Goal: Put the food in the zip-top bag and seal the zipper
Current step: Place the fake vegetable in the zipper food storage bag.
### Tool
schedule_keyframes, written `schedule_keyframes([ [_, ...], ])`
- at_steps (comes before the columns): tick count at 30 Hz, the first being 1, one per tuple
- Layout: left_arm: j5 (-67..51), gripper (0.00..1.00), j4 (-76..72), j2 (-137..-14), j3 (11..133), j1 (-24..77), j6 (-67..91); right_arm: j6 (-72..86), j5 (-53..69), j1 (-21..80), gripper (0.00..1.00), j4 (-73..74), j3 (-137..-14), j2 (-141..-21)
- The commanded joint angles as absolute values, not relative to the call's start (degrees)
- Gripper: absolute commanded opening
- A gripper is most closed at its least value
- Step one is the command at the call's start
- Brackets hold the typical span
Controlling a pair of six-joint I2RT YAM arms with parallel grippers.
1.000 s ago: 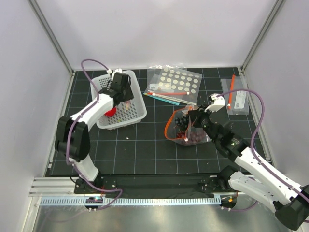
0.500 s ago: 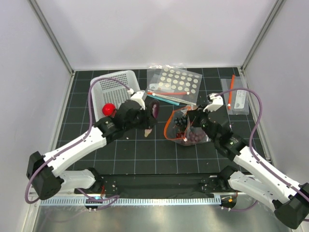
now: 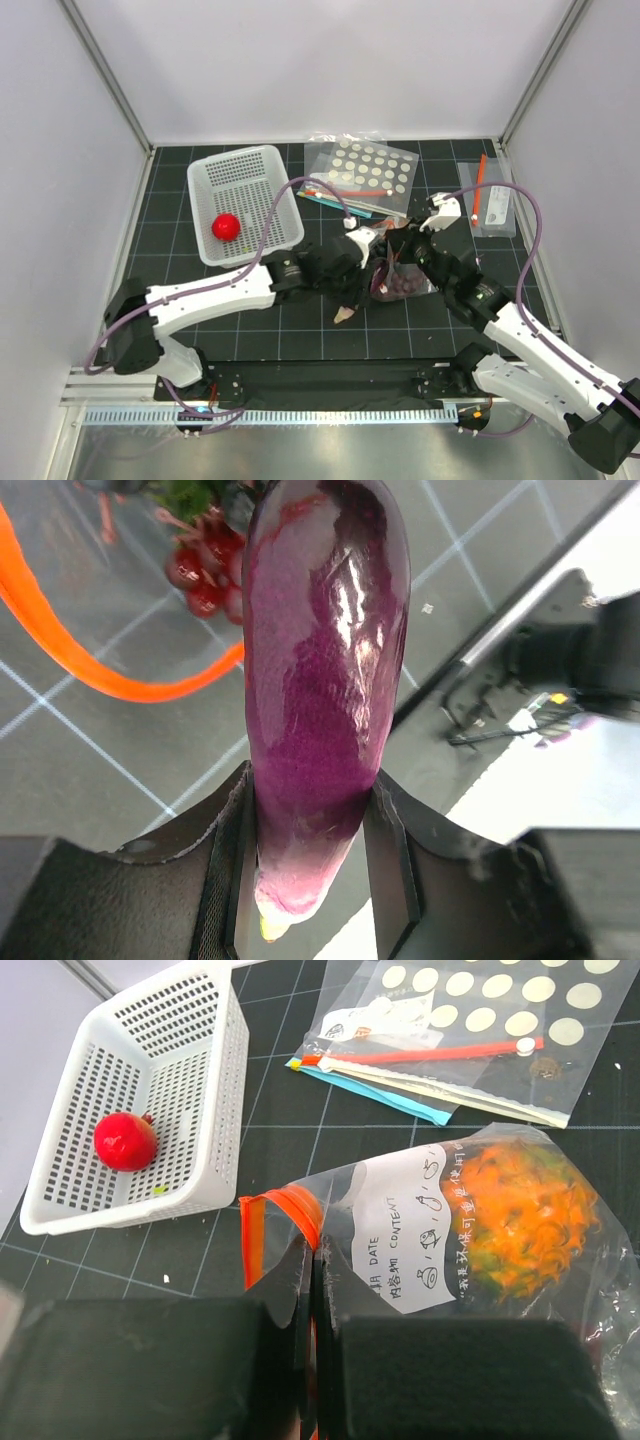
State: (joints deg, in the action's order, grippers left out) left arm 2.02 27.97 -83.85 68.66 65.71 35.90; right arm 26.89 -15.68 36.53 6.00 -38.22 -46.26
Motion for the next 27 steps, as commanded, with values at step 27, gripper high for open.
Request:
schedule_keyframes([
  [27,-3.1,0.03,32.8,-106.2,96.0,54.5,22.9,27.6,-9.9,36.7,0.01,-4.0,-35.8,-41.0],
])
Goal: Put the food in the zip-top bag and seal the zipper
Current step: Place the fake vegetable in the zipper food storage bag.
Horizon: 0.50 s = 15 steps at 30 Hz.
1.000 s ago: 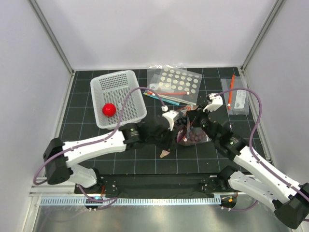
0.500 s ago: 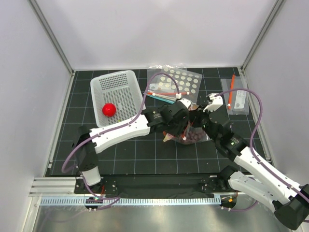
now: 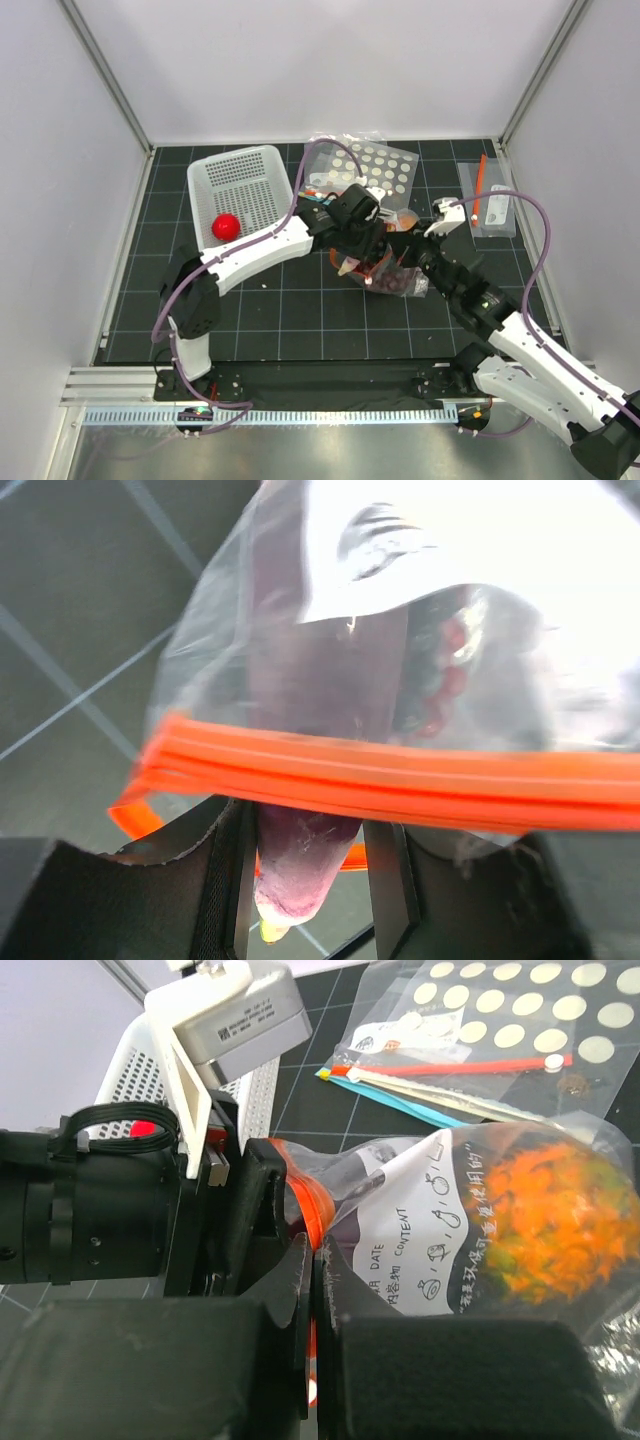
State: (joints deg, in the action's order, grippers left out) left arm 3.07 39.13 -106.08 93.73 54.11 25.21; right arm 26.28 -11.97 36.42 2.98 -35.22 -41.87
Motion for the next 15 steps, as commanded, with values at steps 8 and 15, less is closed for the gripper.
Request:
schedule_keyframes([
  [8,-8.2,0.03,20.6,-102.5,89.0,55.2,20.2,29.3,-3.4,36.7,0.01,-7.7,-34.8,-41.0],
  [15,-5.8,0.0,12.3,-101.5,85.3,55.2,21.9,30.3,1.7,36.7,0.01,-11.1,-33.1,-38.1],
])
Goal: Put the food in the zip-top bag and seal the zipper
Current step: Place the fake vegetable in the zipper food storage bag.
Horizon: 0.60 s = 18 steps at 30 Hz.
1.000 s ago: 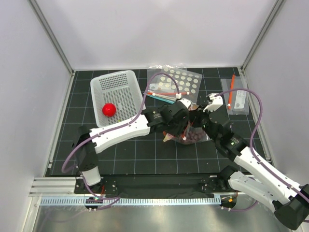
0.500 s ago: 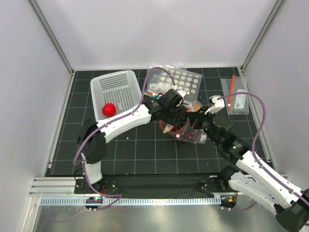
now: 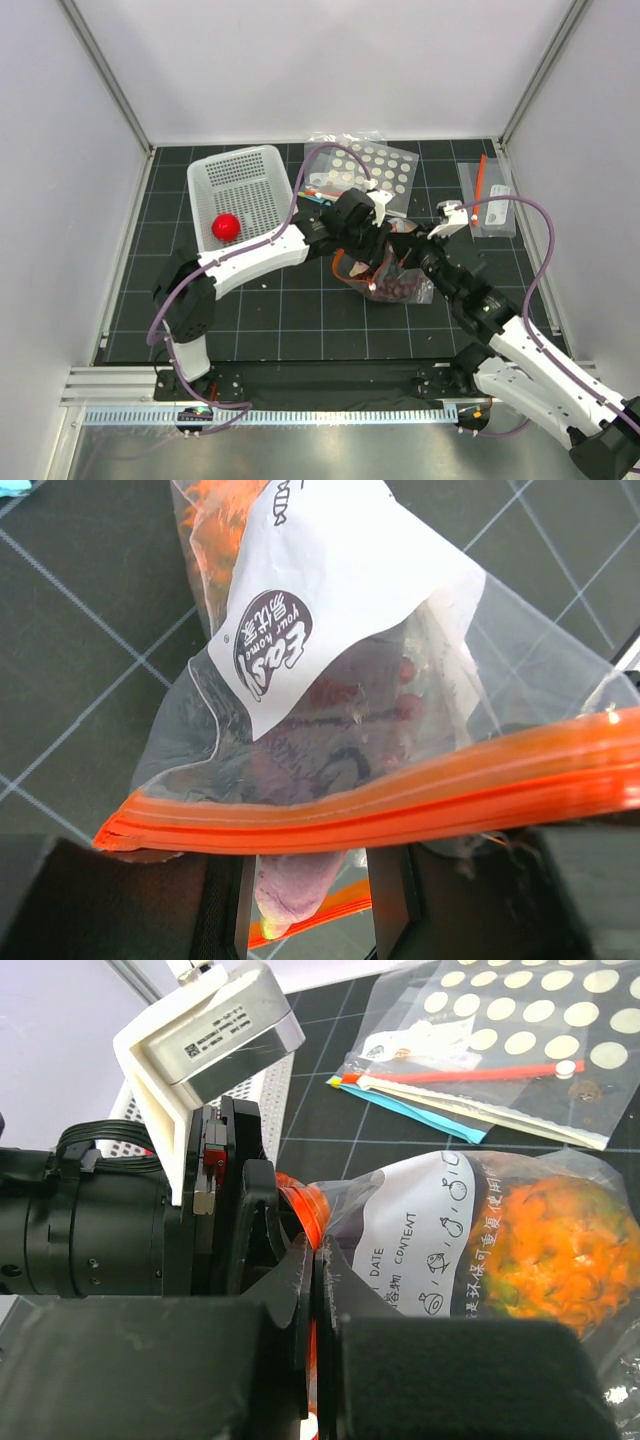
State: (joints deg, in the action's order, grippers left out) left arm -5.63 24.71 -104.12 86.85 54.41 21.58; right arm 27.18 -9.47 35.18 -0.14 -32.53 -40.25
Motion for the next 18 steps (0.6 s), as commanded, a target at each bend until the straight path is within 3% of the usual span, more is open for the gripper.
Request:
schedule_keyframes([
  [1,-6.9,0.0,9.3,-100.9,84.6,55.2,22.1,30.3,2.2,36.7,0.01,-11.7,-33.0,-38.1],
  [4,-10.4,0.07,5.7,-100.6,82.5,55.2,25.3,30.6,2.7,36.7,0.01,-12.0,-33.0,-38.5],
  [6,-11.5,0.21,5.7,-101.1,82.9,55.2,29.1,30.8,2.4,36.7,0.01,-11.7,-33.1,-39.2],
  [7,-11.8,0.3,5.9,-101.1,82.8,55.4,30.1,30.8,2.4,36.7,0.01,-11.8,-33.2,-39.3],
  [8,-12.0,0.51,6.0,-100.6,82.4,55.4,31.9,30.9,2.3,36.7,0.01,-11.9,-33.1,-39.5],
  [11,-11.5,0.73,6.7,-99.2,81.0,55.5,33.0,30.9,1.4,36.7,0.01,-11.3,-33.2,-39.5],
  [18,-6.7,0.86,15.3,-93.9,79.3,55.5,31.4,30.9,-3.8,36.7,0.01,-9.1,-33.4,-38.6],
])
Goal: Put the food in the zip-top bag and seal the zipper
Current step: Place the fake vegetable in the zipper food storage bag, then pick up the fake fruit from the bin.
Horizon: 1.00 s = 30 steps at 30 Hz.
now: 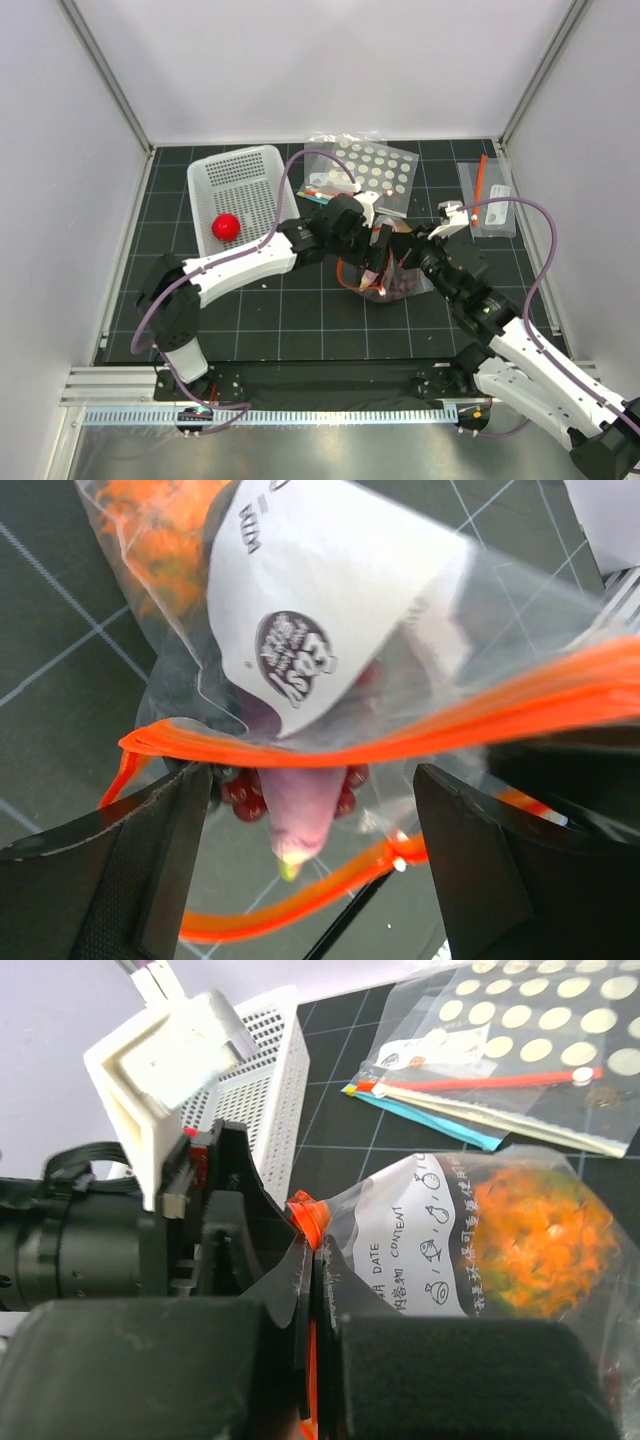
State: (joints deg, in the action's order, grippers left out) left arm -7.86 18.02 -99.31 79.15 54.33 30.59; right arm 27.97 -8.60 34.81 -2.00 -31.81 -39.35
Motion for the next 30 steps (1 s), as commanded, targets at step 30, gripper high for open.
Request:
schedule_keyframes([
  [30,18.8,0.99,68.7,-102.0,111.6,30.3,28.8,29.3,-14.9,36.7,0.01,-3.0,-34.9,-39.2],
])
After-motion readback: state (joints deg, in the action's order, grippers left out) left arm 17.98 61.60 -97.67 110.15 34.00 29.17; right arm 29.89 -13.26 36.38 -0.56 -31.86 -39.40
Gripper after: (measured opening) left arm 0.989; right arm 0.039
